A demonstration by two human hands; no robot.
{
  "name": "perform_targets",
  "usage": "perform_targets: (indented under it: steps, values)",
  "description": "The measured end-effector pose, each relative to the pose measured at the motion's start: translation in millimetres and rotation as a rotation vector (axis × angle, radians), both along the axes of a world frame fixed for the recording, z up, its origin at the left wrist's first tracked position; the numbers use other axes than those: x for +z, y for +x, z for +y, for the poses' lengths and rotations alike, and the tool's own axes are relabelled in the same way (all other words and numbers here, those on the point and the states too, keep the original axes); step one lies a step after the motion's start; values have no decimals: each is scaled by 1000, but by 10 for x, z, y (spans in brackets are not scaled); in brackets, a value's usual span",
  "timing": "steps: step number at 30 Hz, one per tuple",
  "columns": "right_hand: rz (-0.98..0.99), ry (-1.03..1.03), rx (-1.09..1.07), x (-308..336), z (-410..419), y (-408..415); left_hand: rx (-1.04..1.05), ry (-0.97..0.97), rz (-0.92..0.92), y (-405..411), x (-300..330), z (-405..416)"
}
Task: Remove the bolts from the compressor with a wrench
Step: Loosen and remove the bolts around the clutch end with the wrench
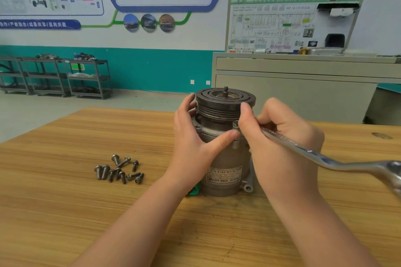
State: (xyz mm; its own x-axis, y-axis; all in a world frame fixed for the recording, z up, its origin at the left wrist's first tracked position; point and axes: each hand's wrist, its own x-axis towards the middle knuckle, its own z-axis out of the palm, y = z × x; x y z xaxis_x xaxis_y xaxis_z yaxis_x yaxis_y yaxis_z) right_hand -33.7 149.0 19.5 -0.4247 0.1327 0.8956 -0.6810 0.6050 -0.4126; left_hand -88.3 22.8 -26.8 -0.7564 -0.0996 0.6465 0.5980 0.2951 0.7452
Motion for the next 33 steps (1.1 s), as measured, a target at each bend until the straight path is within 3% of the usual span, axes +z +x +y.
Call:
perform_targets:
  steps: [5,9,11,18,21,28,33]
  values:
    - [116,-86,24,-15,14,-90,-9,-8,-4,3,15,-9]
    - [-56,-190,112,-31,92,-126,6,-12,6,6,28,-11]
    - [-49,-209,106,-47,92,-136,4,-13,3,1,27,-18]
    - [173,92,-113,-57,-121,-93,-13,-30,0,-58,-1,-20]
    - [-18,-58,-16,-42,10,-142,7,-16,16,-31,1,-8]
    - [-793,-694,837,103,460,-390,219,-64,232,82,14,57]
    - [-831,-842,949,33,456,-504,234,-185,330,105,27,73]
